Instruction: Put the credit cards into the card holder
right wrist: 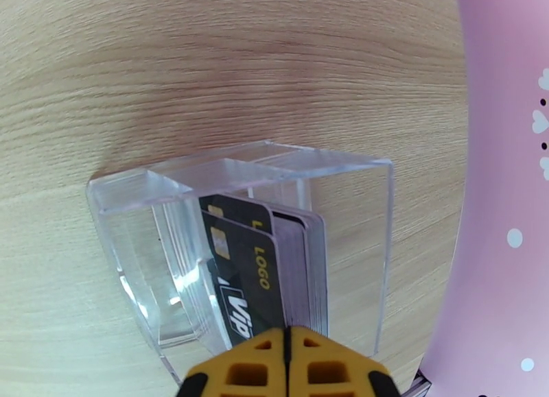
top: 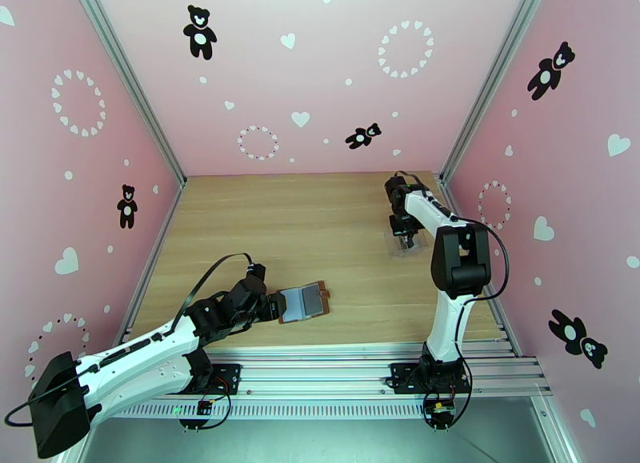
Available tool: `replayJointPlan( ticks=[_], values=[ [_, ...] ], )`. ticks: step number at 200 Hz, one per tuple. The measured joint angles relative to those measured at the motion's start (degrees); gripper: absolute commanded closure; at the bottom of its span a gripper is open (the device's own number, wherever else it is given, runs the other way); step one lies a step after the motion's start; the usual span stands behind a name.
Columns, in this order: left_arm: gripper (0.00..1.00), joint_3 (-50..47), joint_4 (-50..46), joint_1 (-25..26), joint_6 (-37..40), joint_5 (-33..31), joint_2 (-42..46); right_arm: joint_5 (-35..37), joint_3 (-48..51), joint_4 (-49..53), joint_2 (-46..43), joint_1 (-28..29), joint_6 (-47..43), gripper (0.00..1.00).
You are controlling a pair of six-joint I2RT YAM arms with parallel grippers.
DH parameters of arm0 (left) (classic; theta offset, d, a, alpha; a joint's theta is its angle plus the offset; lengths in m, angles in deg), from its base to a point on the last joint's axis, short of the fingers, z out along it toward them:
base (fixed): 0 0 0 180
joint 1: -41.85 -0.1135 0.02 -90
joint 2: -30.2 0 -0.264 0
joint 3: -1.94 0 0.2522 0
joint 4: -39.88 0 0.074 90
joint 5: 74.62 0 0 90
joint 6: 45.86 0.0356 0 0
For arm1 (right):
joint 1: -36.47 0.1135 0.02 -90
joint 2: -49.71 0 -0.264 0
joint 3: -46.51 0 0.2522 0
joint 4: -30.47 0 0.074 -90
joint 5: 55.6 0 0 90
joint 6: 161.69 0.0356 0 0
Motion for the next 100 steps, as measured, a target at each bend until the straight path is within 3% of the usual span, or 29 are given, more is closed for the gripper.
replayJointPlan(
  ticks=[48,56,66,73,100],
  values=[
    [0.38,0.0,0.0,0.0,0.0,0.0,0.0,-1.3,0.0,-0.1,-0.3,-0.1,0.0,0.99],
    [0.39,0.0,0.0,0.0,0.0,0.0,0.0,-1.5,0.0,-0.2,-0.5,-0.1,0.0,0.88],
    [0.38,0.0,0.0,0.0,0.0,0.0,0.0,-1.5,0.0,-0.3,-0.9,-0.1,0.1,0.66],
    [0.38,0.0,0.0,0.0,0.0,0.0,0.0,-1.5,0.1,-0.5,-1.4,-0.1,0.2,0.56],
    [0.38,0.0,0.0,-0.1,0.0,0.0,0.0,-1.7,0.1,-0.9,-2.9,-0.3,0.2,0.41]
  ],
)
